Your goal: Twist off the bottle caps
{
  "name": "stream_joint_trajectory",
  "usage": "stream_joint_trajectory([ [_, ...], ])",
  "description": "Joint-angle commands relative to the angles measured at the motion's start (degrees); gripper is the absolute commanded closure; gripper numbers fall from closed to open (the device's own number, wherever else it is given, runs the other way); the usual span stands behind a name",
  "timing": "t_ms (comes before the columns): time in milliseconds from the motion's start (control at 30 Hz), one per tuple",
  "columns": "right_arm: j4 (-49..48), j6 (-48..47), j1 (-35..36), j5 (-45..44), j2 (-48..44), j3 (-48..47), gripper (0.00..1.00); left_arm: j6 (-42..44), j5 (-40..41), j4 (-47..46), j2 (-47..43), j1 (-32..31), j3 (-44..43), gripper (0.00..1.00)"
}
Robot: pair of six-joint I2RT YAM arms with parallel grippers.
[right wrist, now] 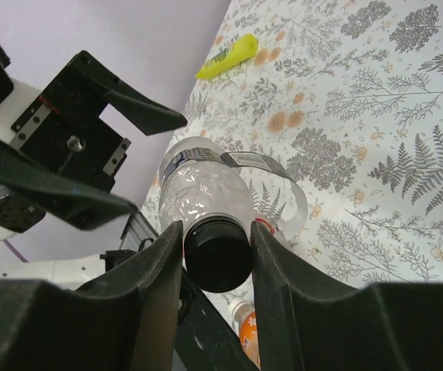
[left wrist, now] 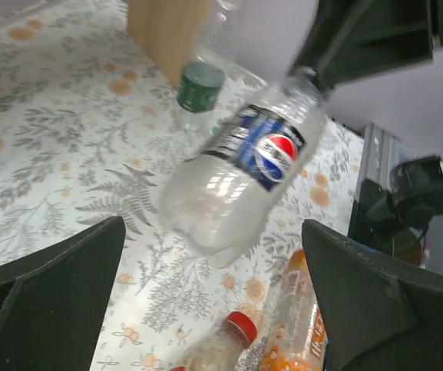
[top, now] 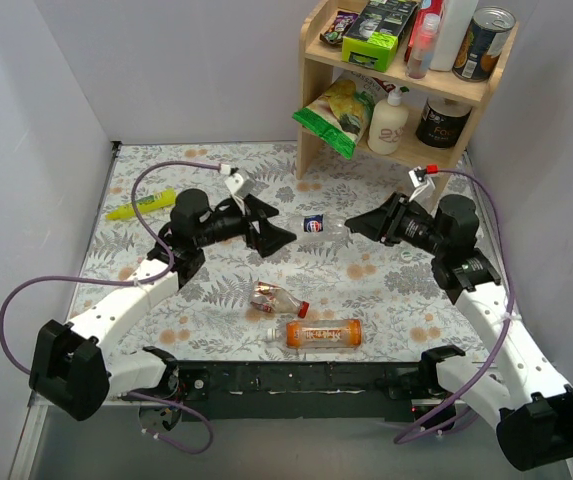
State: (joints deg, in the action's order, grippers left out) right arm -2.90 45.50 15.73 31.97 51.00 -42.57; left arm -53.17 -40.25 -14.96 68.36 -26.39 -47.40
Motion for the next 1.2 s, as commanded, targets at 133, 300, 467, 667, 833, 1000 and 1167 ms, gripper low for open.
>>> stream_joint_trajectory([
  [133, 20.5, -16.6, -0.2, 6.0, 6.6, -13.8, 0.99, 17.6, 10.6, 7.0, -5.9, -12.5, 1.7, 0.02],
  [300, 22.8, -18.3, 0.2, 9.3, 8.8, -13.2, 0.99, 20.1, 15.9, 7.7, -5.2, -17.4, 2.2, 0.02],
  [467, 23.2, -19.6, 0.9, 10.4, 9.2, -12.5, 0.99, 22.8, 21.1, 7.9, -4.8, -20.6, 3.0, 0.02],
  [667, 23.1, -20.3, 1.9, 11.5, 10.5, -13.1, 0.99, 20.3, 14.5, 7.9, 0.0, -22.0, 1.6, 0.02],
  [833, 23.5, -21.4, 3.2, 11.8, 11.2, -13.1, 0.99, 17.7, 9.1, 8.8, 4.2, -22.0, -0.8, 0.02],
  [1000, 23.6, -22.6, 5.0, 12.0, 11.7, -13.3, 0.99, 15.6, 3.5, 10.6, 8.8, -22.0, -3.2, 0.07],
  [1167, 24.6, -24.7, 5.8, 12.7, 12.5, -13.6, 0.99, 13.7, 1.7, 11.2, 10.9, -22.0, -4.5, 0.37],
])
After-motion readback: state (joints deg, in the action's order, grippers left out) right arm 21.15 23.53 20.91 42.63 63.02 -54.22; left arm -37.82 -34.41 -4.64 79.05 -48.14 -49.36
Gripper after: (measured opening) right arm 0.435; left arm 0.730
